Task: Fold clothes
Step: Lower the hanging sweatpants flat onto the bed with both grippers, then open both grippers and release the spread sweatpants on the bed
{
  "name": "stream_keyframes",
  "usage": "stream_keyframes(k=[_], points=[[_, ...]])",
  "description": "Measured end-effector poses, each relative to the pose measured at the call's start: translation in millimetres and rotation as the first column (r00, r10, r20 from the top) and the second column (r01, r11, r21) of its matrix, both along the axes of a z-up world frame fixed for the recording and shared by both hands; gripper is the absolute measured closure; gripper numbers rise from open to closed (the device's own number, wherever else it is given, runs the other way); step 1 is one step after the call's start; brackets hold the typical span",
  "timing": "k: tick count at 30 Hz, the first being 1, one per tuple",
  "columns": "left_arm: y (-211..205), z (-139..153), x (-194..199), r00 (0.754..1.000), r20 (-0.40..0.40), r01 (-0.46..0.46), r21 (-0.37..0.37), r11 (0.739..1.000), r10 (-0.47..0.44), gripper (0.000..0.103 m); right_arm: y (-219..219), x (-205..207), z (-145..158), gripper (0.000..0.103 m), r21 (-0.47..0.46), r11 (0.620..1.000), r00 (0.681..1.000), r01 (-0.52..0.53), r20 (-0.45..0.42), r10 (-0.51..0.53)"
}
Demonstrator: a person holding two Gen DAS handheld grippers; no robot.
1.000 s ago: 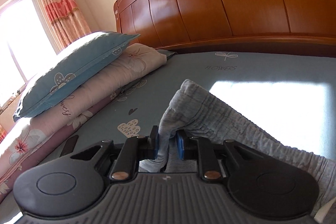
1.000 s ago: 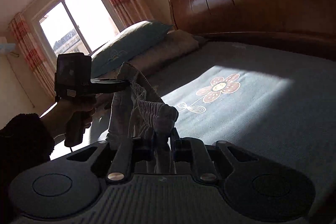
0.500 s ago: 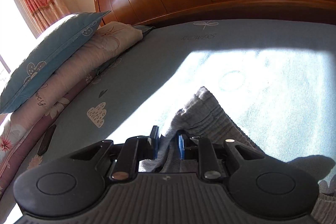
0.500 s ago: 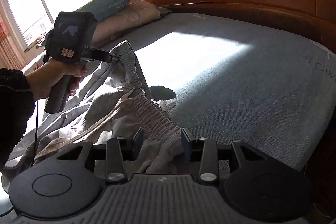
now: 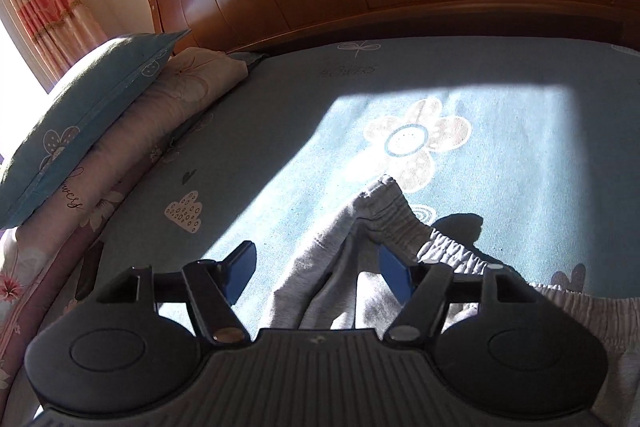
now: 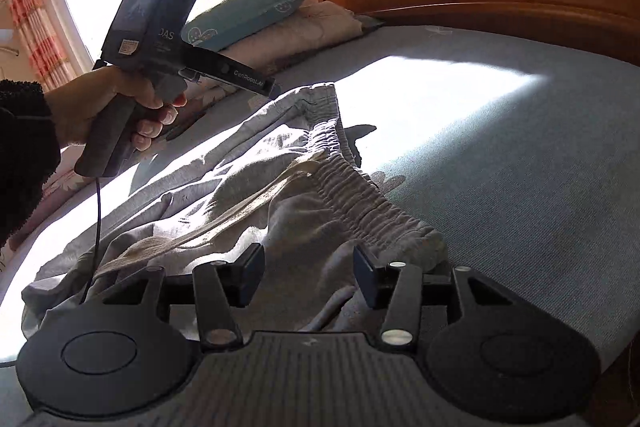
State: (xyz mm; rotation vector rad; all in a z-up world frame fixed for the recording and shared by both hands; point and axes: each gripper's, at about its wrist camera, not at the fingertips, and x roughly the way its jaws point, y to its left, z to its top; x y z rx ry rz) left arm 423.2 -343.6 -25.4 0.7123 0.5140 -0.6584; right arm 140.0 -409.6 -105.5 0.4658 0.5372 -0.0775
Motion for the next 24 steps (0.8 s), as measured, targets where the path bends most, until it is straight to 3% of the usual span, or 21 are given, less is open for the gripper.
stream_keyframes(k=[5, 7, 10, 13, 17, 20, 22, 24], points=[[78, 34, -44, 0.993, -0.119, -0.015, -0.109, 0.994, 0.003, 0.028, 21, -2, 13, 0.047, 0.022, 0.998, 0.998, -0.062, 0.014, 0.062], [114, 41, -63, 0.985, -0.168, -0.054, -0.157, 0.986, 0.027, 0.027, 29, -7, 21, 0.039, 0.01, 0.995, 0.995, -0.095, 0.035, 0.094], [167, 39, -99, 0.98, -0.178, -0.126, -0.201, 0.972, 0.09, 0.019, 41, -12, 27, 0.038, 0.012, 0.99, 0.99, -0.139, 0.037, 0.139], [209, 33, -137, 0.975, -0.172, -0.181, -0.223, 0.958, 0.144, 0.017, 52, -17, 30, 0.036, 0.02, 0.985, 0.984, -0.174, 0.027, 0.173], [263, 16, -191, 0.948, -0.247, -0.274, -0.305, 0.912, 0.202, 0.013, 74, -22, 33, 0.032, 0.037, 0.972, 0.972, -0.234, 0.002, 0.234], [292, -3, -218, 0.908, -0.345, -0.36, -0.352, 0.864, 0.238, 0.012, 93, -21, 30, 0.031, 0.03, 0.961, 0.961, -0.274, -0.017, 0.275], [302, -12, -232, 0.891, -0.379, -0.389, -0.356, 0.85, 0.249, 0.012, 105, -19, 27, 0.031, 0.022, 0.952, 0.952, -0.304, -0.03, 0.304], [311, -19, -250, 0.891, -0.375, -0.398, -0.37, 0.84, 0.257, 0.012, 117, -18, 24, 0.031, -0.005, 0.942, 0.942, -0.335, -0.033, 0.334]])
